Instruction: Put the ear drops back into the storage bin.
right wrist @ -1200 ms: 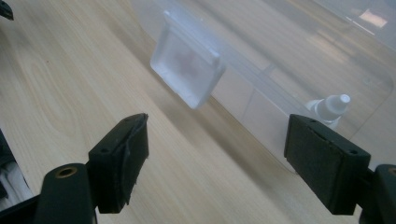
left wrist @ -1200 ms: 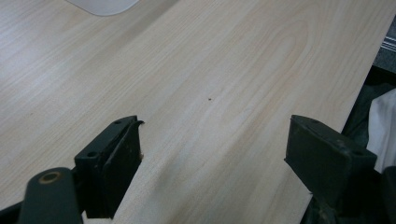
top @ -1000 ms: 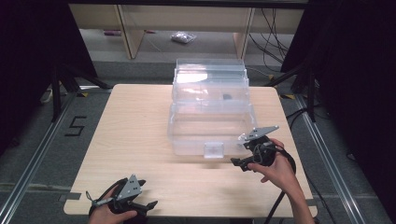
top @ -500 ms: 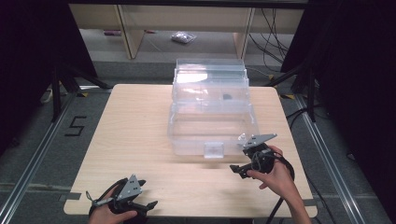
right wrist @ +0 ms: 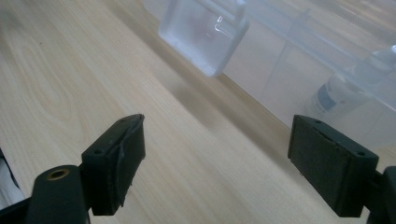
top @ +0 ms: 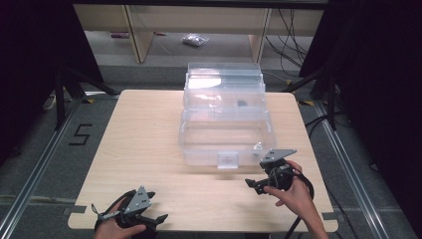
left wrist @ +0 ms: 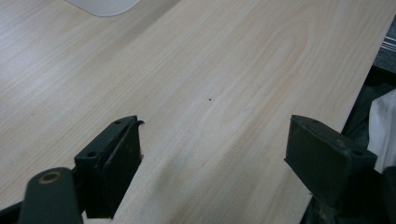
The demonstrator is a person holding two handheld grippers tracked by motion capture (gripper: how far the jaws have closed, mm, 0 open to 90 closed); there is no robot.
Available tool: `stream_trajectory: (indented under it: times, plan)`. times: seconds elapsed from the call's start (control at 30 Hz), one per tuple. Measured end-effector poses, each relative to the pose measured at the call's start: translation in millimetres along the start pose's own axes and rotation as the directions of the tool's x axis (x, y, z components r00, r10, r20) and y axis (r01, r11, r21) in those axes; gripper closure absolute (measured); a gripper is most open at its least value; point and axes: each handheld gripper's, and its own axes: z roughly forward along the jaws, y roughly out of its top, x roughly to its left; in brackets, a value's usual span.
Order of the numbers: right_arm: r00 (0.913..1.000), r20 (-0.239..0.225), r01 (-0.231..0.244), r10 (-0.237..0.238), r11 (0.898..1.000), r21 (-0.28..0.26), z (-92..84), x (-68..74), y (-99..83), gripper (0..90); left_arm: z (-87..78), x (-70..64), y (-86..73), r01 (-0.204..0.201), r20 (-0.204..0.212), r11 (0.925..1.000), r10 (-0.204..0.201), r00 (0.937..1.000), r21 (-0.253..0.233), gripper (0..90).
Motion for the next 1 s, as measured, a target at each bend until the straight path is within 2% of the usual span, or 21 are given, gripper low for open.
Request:
stream_trajectory:
  times: [0.07, 0.1, 0.17, 0.2, 0.27, 0.37, 0.4, 0.43, 0.53, 0.57, 0.6, 0.63, 0.7, 0.73, 0.77, 0.83, 0.87, 0.9, 0.97, 1.0]
  plan:
    - [0.9996, 0.001, 0.027, -0.027, 0.999, -0.024, 1.9, 1.0, -3.2, 19.6, -0.1, 0.0, -0.1, 0.000, 0.000, 1.0000, 0.000, 1.0000, 0.000, 17.7]
    - [0.9998, -0.003, 0.021, -0.021, 1.000, -0.012, 1.0, 2.3, -4.0, 19.5, 0.0, 0.0, 0.0, 0.000, 0.000, 1.0000, 0.000, 1.0000, 0.000, 17.7]
    - [0.9996, 0.001, 0.027, -0.027, 0.999, -0.031, 2.5, 4.5, -7.3, 19.4, 0.2, -0.8, 0.1, 0.007, 0.004, 1.0000, -0.007, 1.0000, -0.006, 17.7]
    - [1.0000, 0.009, 0.003, -0.003, 1.000, -0.020, 1.6, 6.6, -8.8, 19.5, 0.1, -0.6, 0.1, 0.002, 0.001, 1.0000, -0.002, 1.0000, -0.002, 17.7]
    - [0.9999, 0.012, -0.010, 0.011, 1.000, -0.024, 2.3, 9.9, -11.6, 19.9, -0.1, -0.2, 0.0, -0.003, 0.000, 1.0000, 0.003, 1.0000, 0.002, 17.7]
    - [0.9998, -0.010, 0.014, -0.015, 1.000, -0.019, 4.3, 10.8, -15.9, 19.8, 0.1, -0.6, 0.2, 0.001, -0.001, 1.0000, -0.001, 1.0000, -0.001, 17.7]
    - [1.0000, -0.006, -0.008, 0.008, 1.000, -0.024, 5.6, 13.3, -17.8, 19.8, 0.1, -1.1, 0.1, 0.005, 0.004, 1.0000, -0.005, 1.0000, -0.005, 17.7]
    - [0.9999, -0.007, 0.013, -0.013, 0.999, -0.033, 7.8, 13.2, -20.0, 19.8, 0.1, -1.0, 0.1, 0.004, 0.003, 1.0000, -0.004, 1.0000, -0.003, 17.7]
    - [0.9999, -0.010, -0.011, 0.011, 1.000, -0.020, 7.3, 15.4, -23.6, 19.8, 0.4, -0.3, 0.2, -0.003, 0.004, 1.0000, 0.003, 1.0000, 0.001, 17.7]
    - [1.0000, -0.008, 0.000, -0.001, 0.999, -0.033, 8.5, 15.1, -25.7, 19.8, 0.1, -1.0, 0.1, 0.001, 0.003, 1.0000, -0.001, 1.0000, -0.001, 17.7]
    - [0.9999, -0.017, -0.002, 0.002, 1.000, -0.030, 8.3, 16.1, -26.7, 19.7, 0.2, -1.0, 0.0, 0.002, 0.003, 1.0000, -0.002, 1.0000, -0.002, 17.7]
    - [0.9999, -0.014, -0.009, 0.009, 0.999, -0.051, 9.4, 16.4, -28.3, 19.5, 0.2, -0.8, -0.1, 0.001, 0.003, 1.0000, -0.001, 1.0000, -0.001, 17.7]
    - [1.0000, -0.007, 0.002, -0.002, 0.999, -0.042, 8.8, 15.3, -30.8, 19.0, 0.2, -0.9, 0.1, 0.003, 0.002, 1.0000, -0.003, 1.0000, -0.002, 17.7]
    - [0.9991, -0.015, -0.041, 0.040, 0.998, -0.039, 8.9, 18.9, -32.1, 19.0, 0.2, -1.1, 0.1, 0.001, 0.003, 1.0000, -0.001, 1.0000, -0.001, 17.7]
    - [0.9999, -0.014, -0.003, 0.002, 0.999, -0.044, 8.8, 15.8, -33.4, 19.0, 0.5, -0.7, 0.2, 0.000, 0.008, 1.0000, 0.000, 1.0000, 0.003, 17.7]
    - [0.9996, -0.018, -0.022, 0.021, 0.998, -0.053, 10.9, 17.8, -36.9, 19.1, 0.5, 0.0, 0.3, -0.010, 0.006, 0.9999, 0.010, 0.9999, 0.010, 17.7]
    - [0.9998, -0.021, -0.001, 0.000, 0.999, -0.042, 10.1, 15.8, -37.5, 19.2, 0.9, -0.2, 0.3, -0.006, 0.000, 0.9999, 0.006, 1.0000, 0.008, 17.7]
    - [0.9996, -0.019, -0.020, 0.019, 0.998, -0.056, 10.7, 17.2, -39.9, 19.1, 0.4, -0.3, 0.2, -0.004, 0.004, 1.0000, 0.004, 1.0000, 0.007, 17.7]
    - [0.9996, -0.023, 0.013, -0.014, 0.999, -0.048, 10.4, 15.2, -42.5, 19.2, 0.8, -0.1, 0.2, -0.005, 0.001, 1.0000, 0.005, 1.0000, 0.007, 17.7]
    - [0.9991, -0.020, -0.038, 0.037, 0.998, -0.047, 10.1, 18.9, -44.1, 19.1, 0.8, 0.0, 0.3, -0.006, -0.001, 0.9999, 0.006, 1.0000, 0.009, 17.7]
